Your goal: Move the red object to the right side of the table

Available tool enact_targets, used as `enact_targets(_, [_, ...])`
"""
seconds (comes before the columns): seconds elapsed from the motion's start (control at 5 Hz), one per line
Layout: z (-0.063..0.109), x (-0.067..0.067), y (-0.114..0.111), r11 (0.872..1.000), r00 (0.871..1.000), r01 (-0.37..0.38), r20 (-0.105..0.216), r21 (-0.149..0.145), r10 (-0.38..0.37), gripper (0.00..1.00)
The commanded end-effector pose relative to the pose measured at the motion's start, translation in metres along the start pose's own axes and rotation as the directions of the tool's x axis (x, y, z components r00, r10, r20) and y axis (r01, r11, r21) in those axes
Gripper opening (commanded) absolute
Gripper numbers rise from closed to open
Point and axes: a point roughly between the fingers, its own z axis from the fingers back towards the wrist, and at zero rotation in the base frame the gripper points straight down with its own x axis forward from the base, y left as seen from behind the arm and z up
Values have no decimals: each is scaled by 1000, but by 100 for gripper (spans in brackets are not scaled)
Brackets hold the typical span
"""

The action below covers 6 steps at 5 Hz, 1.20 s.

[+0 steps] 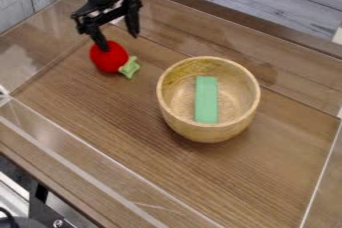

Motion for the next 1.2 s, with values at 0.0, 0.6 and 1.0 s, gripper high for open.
enact_targets(0.0, [31, 10, -12, 998, 996, 17, 86, -56, -12, 100])
enact_targets(0.6, [22, 49, -3, 990, 983, -121, 129, -71, 129, 100])
enact_targets(1.0, [3, 75, 11, 990, 977, -137, 158, -35, 141, 100])
